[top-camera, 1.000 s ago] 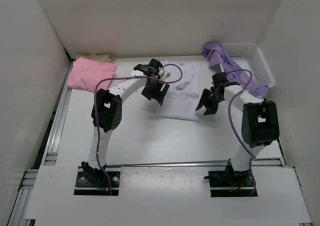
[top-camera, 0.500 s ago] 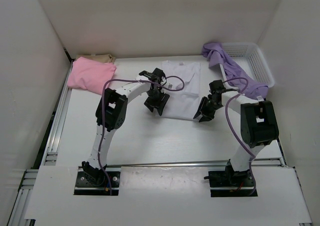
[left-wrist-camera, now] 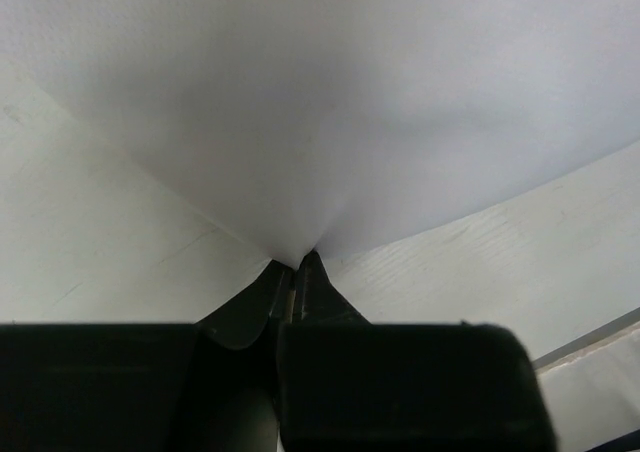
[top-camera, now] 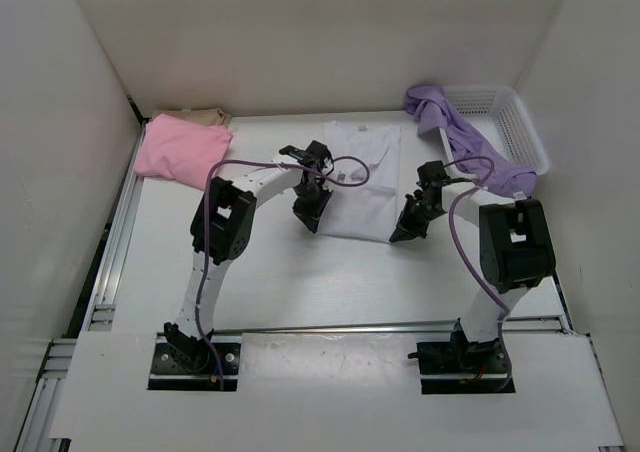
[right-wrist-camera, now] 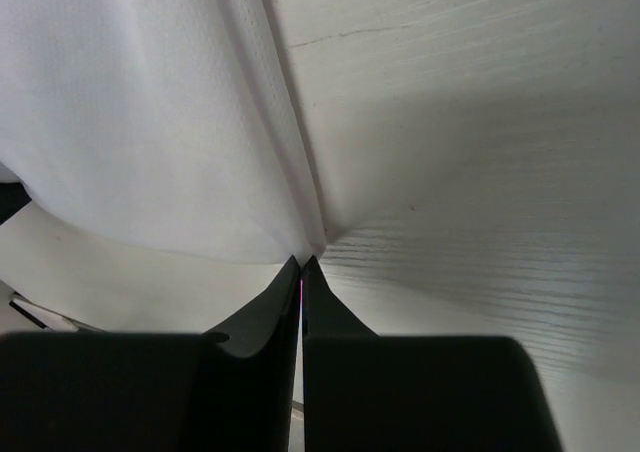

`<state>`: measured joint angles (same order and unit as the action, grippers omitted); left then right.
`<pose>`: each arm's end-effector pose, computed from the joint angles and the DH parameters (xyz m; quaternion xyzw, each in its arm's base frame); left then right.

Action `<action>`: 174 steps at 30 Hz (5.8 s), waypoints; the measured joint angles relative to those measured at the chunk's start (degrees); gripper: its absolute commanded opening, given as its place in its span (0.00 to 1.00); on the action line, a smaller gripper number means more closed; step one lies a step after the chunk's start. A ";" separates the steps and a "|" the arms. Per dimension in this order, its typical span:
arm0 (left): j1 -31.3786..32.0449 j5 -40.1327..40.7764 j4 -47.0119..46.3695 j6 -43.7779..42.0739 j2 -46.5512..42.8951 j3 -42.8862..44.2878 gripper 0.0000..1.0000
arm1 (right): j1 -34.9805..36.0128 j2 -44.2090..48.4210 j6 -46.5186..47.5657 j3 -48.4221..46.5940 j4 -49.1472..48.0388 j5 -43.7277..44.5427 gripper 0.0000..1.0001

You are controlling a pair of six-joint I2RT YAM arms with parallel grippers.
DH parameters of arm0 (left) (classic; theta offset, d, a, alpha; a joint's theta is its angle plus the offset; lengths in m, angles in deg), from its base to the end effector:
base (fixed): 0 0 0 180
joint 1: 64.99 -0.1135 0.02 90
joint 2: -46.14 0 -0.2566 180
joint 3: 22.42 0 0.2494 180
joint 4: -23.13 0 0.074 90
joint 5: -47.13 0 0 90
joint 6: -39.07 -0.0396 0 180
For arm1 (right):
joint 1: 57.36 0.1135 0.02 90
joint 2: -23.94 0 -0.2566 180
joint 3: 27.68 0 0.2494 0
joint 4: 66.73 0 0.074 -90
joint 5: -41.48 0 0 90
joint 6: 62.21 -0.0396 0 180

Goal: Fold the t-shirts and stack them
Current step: Fold the folded rectangular tshirt in 1/3 of the way, then grab one side of the 2/3 rectangular tshirt with both arms, then fold the long partially folded tshirt into a neat square, then smooth out wrinkles on the folded tshirt, then put the neatly folded tshirt into the corner of the board with the left arm

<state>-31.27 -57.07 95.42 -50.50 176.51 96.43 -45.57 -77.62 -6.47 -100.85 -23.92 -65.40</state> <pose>0.3628 -0.2538 0.1475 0.2902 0.9475 -0.1337 0.0150 0.3176 0.0780 0.1404 0.1666 0.9619 0.1965 0.0920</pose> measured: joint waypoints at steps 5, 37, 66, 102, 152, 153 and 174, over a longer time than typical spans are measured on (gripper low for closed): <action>0.37 3.43 -1.27 0.02 -5.25 -7.89 0.10 | 0.74 4.68 0.87 0.98 1.55 -0.31 0.00; 4.68 20.20 17.68 0.02 -28.81 -2.08 0.10 | 13.42 32.06 -3.82 -5.22 23.58 7.06 0.00; -2.08 22.69 -2.45 -0.74 1.79 18.93 0.79 | -0.44 -16.41 2.14 -38.40 19.15 9.14 0.40; -3.56 12.55 -6.47 -0.44 1.51 8.17 0.58 | 4.59 -19.15 0.52 -35.52 11.17 13.79 0.00; -11.30 -5.31 -6.40 -0.15 -8.09 -6.56 0.82 | 14.10 4.37 -4.28 -6.95 8.94 16.72 0.03; -11.17 -6.78 -6.05 -0.17 -6.29 -6.43 0.82 | 14.10 4.17 -4.28 -6.95 9.11 16.72 0.03; -12.02 -25.81 0.42 1.57 6.88 3.08 0.10 | 12.50 11.96 -5.29 -3.69 10.29 19.50 0.03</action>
<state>-43.29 -82.88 95.83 -48.93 183.39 99.51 -33.06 -65.66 -11.76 -104.54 -13.63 -45.91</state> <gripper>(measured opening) 0.149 0.030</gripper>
